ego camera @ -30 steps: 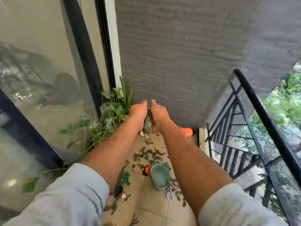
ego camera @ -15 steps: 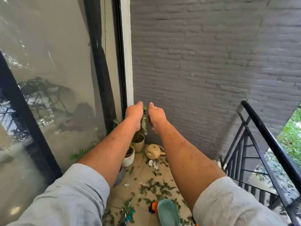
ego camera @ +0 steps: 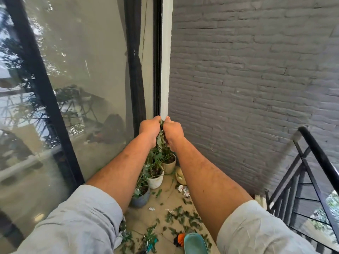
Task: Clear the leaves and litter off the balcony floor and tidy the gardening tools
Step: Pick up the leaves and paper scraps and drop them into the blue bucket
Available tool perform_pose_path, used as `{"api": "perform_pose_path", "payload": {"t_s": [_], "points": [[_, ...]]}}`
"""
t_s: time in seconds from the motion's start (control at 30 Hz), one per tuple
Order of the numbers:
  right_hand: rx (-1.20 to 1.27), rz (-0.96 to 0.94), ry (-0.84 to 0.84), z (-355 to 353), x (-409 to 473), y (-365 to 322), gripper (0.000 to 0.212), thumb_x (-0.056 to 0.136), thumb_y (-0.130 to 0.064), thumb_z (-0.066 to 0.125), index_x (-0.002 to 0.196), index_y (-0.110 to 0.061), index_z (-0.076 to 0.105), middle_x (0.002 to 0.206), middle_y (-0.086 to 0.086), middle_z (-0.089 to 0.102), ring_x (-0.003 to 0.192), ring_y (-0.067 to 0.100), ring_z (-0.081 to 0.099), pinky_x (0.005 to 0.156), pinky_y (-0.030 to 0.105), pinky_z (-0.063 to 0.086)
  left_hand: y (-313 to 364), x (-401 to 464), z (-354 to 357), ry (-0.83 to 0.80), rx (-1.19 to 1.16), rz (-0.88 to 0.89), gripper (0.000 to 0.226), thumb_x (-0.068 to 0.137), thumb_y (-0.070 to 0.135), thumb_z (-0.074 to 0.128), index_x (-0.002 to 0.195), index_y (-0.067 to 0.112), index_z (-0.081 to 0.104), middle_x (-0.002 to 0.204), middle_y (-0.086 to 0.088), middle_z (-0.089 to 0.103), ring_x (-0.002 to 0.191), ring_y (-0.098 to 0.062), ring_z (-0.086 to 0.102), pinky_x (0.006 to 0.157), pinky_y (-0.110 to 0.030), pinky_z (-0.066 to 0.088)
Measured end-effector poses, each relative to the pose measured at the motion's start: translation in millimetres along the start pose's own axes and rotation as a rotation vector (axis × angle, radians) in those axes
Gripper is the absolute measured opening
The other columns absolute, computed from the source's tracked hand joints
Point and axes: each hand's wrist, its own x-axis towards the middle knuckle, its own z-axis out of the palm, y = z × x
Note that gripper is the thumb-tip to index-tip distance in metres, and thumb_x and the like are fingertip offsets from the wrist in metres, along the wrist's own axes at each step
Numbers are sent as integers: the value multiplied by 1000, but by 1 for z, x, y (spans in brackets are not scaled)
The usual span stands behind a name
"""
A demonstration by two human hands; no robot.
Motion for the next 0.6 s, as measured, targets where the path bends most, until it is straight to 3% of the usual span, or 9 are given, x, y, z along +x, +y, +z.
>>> {"api": "perform_pose_path", "payload": {"t_s": [0.1, 0.17, 0.23, 0.3, 0.37, 0.4, 0.5, 0.6], "points": [[3, 13, -44, 13, -2, 6, 51, 106, -52, 39, 94, -10, 65, 102, 12, 74, 97, 33, 71, 93, 46, 59, -8, 3, -12, 55, 5, -15, 29, 95, 33, 70, 96, 4, 71, 90, -15, 74, 82, -32, 71, 65, -40, 57], [35, 38, -61, 23, -2, 14, 61, 98, -60, 40, 110, -8, 69, 103, 14, 75, 96, 34, 73, 92, 50, 61, -14, 4, -20, 81, -29, -34, 31, 92, 31, 73, 102, 1, 73, 100, -22, 77, 91, -37, 75, 72, -48, 63], [40, 42, -79, 38, 6, 27, 74, 89, -66, 38, 119, -6, 70, 107, 16, 76, 97, 35, 73, 93, 53, 60, -22, 3, -28, 123, -57, -41, 26, 94, 30, 72, 99, 4, 72, 101, -20, 76, 91, -36, 74, 74, -46, 62], [23, 52, -96, 46, -14, 23, 69, 94, -63, 39, 113, -5, 72, 101, 15, 76, 93, 33, 72, 91, 48, 61, -28, 0, -38, 171, -65, -41, 24, 95, 31, 71, 97, 7, 70, 101, -15, 75, 92, -33, 71, 82, -46, 61], [15, 77, -122, 53, -28, 20, 54, 105, -52, 42, 96, -7, 70, 85, 13, 73, 80, 29, 71, 76, 38, 58, -33, -3, -48, 226, -72, -39, 25, 93, 31, 70, 96, 6, 71, 99, -14, 75, 94, -34, 72, 85, -50, 62], [10, 82, -133, 57, -30, 22, 52, 107, -49, 43, 93, -7, 70, 82, 14, 72, 77, 30, 70, 70, 39, 56, -34, -6, -54, 252, -76, -35, 25, 93, 29, 70, 95, 4, 71, 97, -14, 75, 93, -35, 73, 84, -51, 62], [26, 95, -177, 79, -42, 25, 53, 105, -50, 45, 109, -4, 72, 99, 18, 75, 91, 35, 73, 83, 45, 61, -37, -15, -77, 310, -81, -24, 26, 93, 27, 68, 101, 2, 72, 100, -14, 76, 94, -35, 73, 81, -48, 62], [43, 114, -291, 107, -61, 30, 51, 104, -48, 45, 114, -6, 72, 101, 15, 75, 93, 33, 73, 89, 49, 62, -44, -30, -109, 392, -141, -39, 26, 91, 26, 68, 102, 3, 74, 99, -16, 78, 92, -36, 76, 82, -51, 63]]}}
